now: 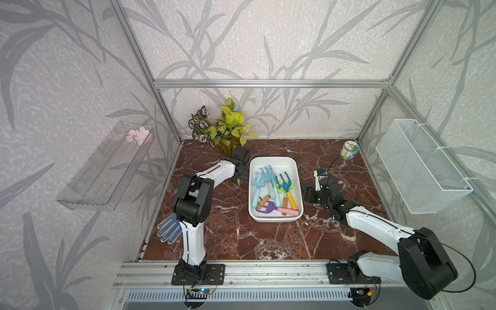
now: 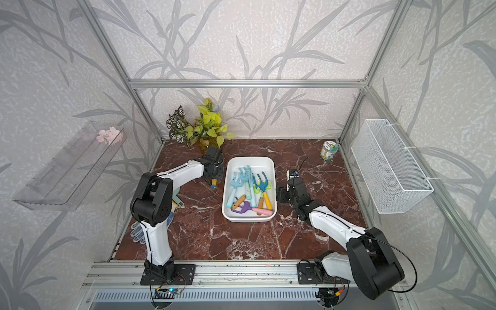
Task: Take the hand rake out of the storage box
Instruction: Place the rake at the center of the board.
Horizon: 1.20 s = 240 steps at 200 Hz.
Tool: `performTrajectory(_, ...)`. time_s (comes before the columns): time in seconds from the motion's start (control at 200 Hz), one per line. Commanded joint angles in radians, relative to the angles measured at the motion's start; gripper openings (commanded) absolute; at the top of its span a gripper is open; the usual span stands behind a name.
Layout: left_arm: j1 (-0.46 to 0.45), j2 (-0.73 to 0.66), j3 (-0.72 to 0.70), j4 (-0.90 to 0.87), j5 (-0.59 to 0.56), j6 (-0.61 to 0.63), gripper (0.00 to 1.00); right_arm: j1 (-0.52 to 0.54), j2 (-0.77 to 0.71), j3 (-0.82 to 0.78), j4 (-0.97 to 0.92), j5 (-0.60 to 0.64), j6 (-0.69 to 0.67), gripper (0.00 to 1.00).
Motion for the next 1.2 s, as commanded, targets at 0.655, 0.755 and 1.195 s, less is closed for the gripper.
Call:
performTrajectory(0.655,0.017,0.002,-0.028,0.06,0.006,0.004,0.87,0.016,0.043,0.082,-0.029,-0.059,-0.046,0.73)
performTrajectory(0.755,0.016,-0.133,-0.196,0.197,-0.03,-0.015,0.89,0.031,0.04,0.104,-0.052,-0.072,-0.058,0.73)
performTrajectory(1.195,-0.025,-0.566,-0.669,0.592,0.059,0.003,0.92,0.264,0.139,0.332,-0.27,-0.047,-0.004,0.71)
